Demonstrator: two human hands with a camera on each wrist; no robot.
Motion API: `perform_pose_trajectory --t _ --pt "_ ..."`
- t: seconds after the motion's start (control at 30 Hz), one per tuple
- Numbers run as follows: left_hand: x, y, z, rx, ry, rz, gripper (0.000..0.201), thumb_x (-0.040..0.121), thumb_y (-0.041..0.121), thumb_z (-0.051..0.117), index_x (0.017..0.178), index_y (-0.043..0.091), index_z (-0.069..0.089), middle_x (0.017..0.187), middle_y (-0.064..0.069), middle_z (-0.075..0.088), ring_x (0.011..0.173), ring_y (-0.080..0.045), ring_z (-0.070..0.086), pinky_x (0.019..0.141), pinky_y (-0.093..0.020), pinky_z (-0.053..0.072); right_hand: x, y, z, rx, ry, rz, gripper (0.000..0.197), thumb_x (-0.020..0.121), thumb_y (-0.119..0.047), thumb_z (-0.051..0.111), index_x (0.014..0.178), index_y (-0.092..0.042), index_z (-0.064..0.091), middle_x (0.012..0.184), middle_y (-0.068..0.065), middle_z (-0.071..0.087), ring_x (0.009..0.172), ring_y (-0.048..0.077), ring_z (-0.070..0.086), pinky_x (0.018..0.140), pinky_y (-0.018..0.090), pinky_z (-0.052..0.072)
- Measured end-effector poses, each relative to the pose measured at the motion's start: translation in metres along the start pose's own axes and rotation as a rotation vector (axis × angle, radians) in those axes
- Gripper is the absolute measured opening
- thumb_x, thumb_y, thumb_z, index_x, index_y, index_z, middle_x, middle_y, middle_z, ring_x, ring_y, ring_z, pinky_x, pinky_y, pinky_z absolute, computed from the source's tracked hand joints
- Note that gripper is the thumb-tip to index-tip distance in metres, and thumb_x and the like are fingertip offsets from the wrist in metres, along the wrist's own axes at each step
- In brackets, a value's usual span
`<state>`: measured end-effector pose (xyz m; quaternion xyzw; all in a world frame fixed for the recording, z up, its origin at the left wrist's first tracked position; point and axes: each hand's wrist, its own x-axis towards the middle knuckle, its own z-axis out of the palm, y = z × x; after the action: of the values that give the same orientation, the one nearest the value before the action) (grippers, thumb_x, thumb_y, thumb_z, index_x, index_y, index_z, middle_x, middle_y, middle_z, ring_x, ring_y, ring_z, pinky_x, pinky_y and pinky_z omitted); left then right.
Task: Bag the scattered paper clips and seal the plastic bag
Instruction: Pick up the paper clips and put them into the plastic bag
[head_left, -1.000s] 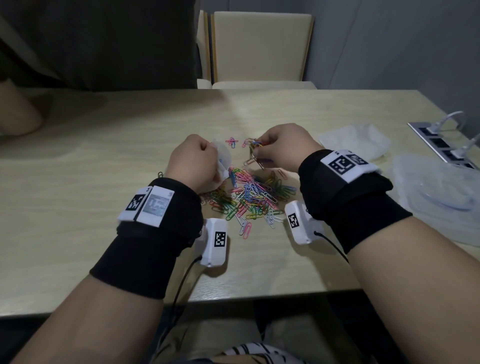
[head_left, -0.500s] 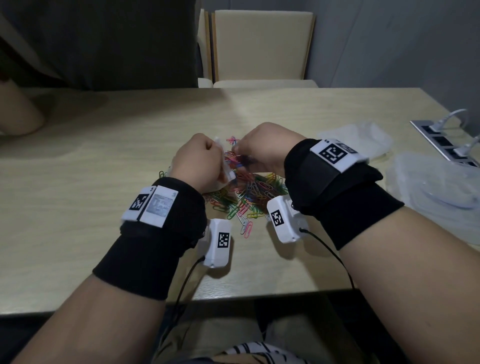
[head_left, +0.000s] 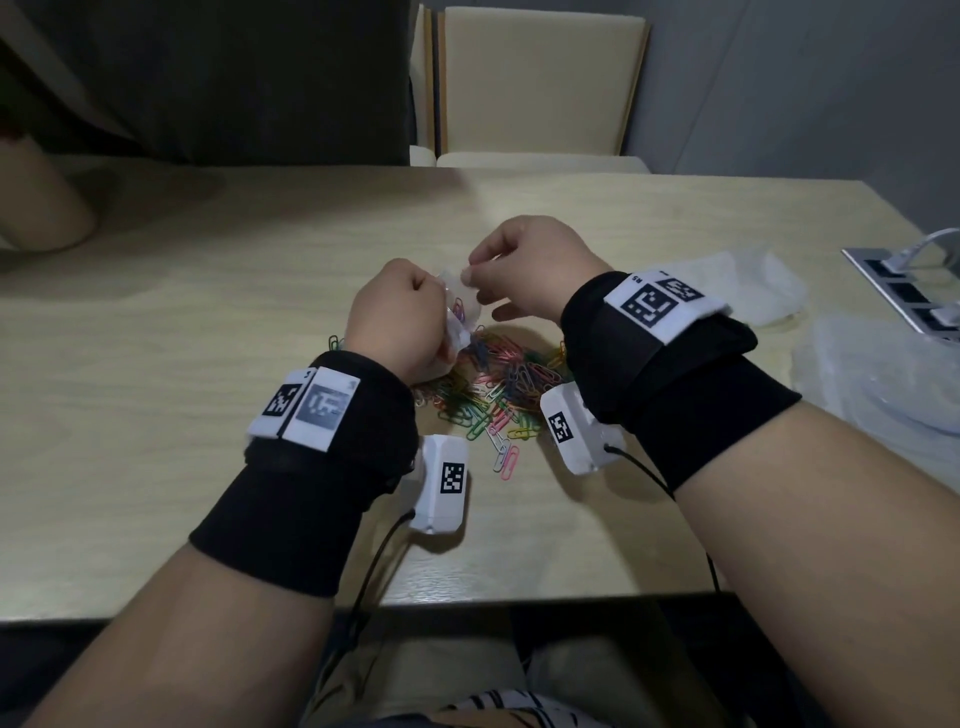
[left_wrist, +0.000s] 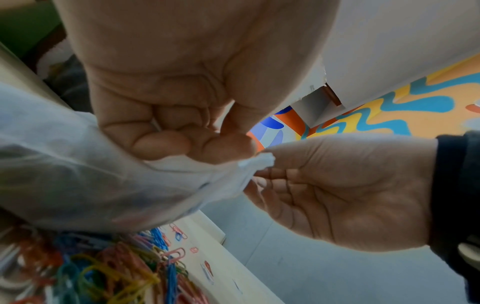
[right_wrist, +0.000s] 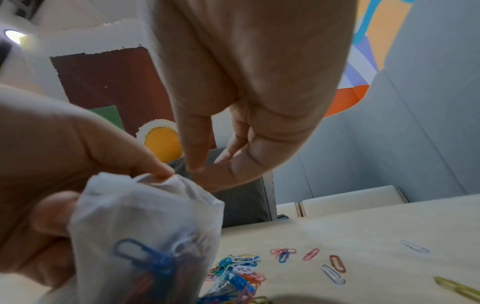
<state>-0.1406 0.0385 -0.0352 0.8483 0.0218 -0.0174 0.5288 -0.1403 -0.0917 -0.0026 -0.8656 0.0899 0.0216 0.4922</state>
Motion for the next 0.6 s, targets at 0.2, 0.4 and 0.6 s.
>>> perform_pose_trajectory --t 0.2,0.4,0.6 --pt "0.012 -0.005 -0.016 -0.02 0.11 0.054 0.03 0.1 0.026 0.037 0.085 0.006 0.053 0.085 -0.016 0.057 0.094 -0.038 0.058 0.084 -0.044 0.049 0.036 0.009 0.0 -0.367 0.094 0.104 0.024 0.091 -0.024 0.053 0.072 -0.008 0.051 0.073 0.01 0.056 0.069 0.025 0.051 0.06 0.03 0.042" --pt "0.023 -0.01 -0.038 -0.078 0.226 0.088 0.037 0.097 0.035 0.039 0.065 0.017 0.044 0.074 -0.01 0.052 0.075 -0.026 0.049 0.073 -0.043 0.043 0.059 0.026 0.005 -0.62 0.031 0.25 0.042 0.095 -0.044 0.047 0.09 -0.006 0.062 0.113 0.019 0.065 0.098 0.036 0.059 0.092 0.046 0.045" --pt "0.028 -0.012 -0.061 -0.092 0.309 0.101 0.038 0.095 0.04 0.039 0.064 0.02 0.047 0.071 -0.006 0.052 0.075 -0.025 0.051 0.073 -0.046 0.047 0.064 0.018 0.015 -0.756 -0.15 0.209 0.053 0.104 -0.039 0.032 0.126 0.004 0.055 0.127 0.02 0.059 0.109 0.033 0.057 0.09 0.034 0.039"
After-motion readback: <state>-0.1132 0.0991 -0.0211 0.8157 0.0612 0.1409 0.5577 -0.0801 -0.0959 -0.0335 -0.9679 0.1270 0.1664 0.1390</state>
